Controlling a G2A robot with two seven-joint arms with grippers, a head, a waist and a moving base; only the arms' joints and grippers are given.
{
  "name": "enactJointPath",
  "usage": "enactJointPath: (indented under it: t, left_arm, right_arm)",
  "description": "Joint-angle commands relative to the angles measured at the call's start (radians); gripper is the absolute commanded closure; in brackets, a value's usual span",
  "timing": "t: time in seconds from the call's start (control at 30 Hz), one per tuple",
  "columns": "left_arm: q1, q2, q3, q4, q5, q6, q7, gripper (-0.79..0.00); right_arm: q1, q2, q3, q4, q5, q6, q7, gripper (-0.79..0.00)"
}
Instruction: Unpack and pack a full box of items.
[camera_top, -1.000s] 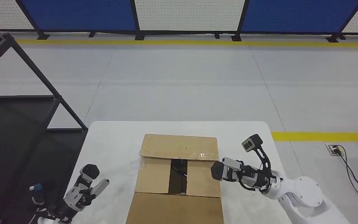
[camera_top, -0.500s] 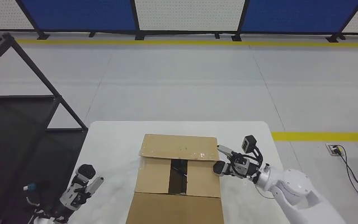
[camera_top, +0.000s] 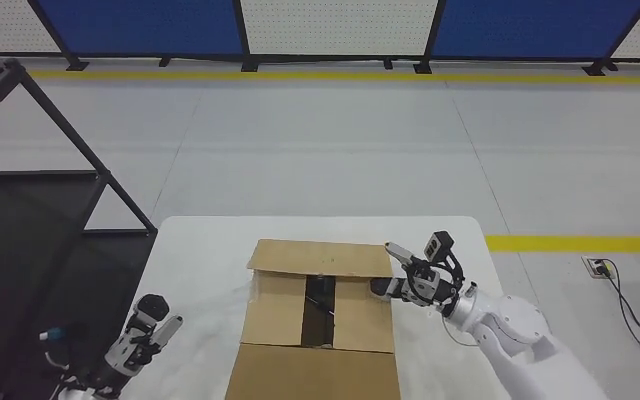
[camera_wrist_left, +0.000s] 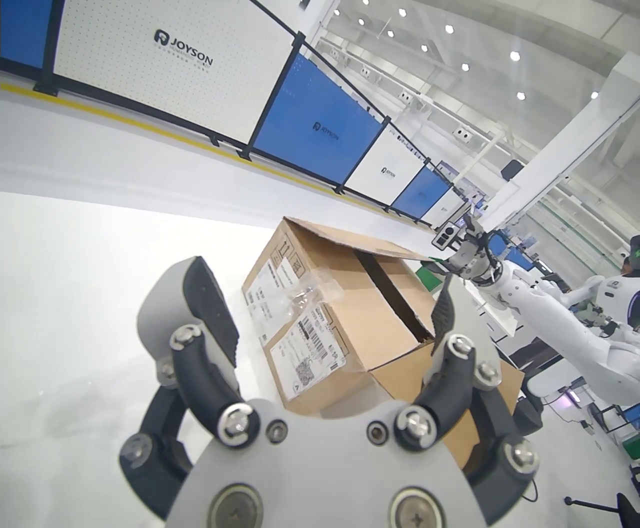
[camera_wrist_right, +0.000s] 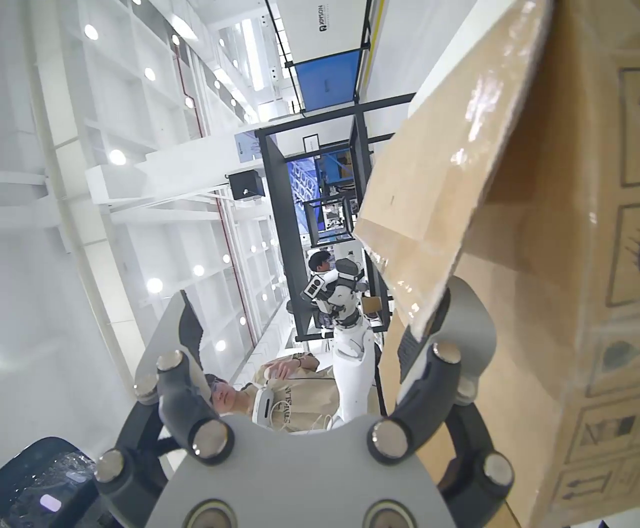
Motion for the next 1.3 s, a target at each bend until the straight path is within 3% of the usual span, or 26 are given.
enactJointPath:
  t: [0.0,0.43,0.9,1.07,1.27]
  left_arm:
    - [0.004,0.001,-0.001,0.002,-0.024,-0.006,-0.009,-0.785]
    - [0.044,0.006,-0.054,0.0,-0.108,-0.015,-0.028,-0.785]
    - [0.07,0.009,-0.066,-0.015,-0.137,-0.064,-0.068,-0.785]
    - [0.068,0.009,-0.059,-0.036,-0.13,-0.052,-0.068,-0.785]
    - [0.081,0.006,-0.065,-0.052,-0.118,-0.035,-0.036,-0.785]
  right_arm:
    - [0.021,-0.009,-0.008,0.003,0.0,-0.037,-0.031,-0.785]
    - [0.228,-0.078,-0.111,0.129,-0.114,-0.106,-0.163,-0.785]
    - [0.233,-0.083,-0.118,0.132,-0.138,-0.115,-0.166,-0.785]
    - [0.248,-0.107,-0.145,0.117,-0.135,-0.041,-0.299,-0.785]
    - [0.323,-0.158,-0.213,0.202,-0.162,-0.012,-0.486,-0.785]
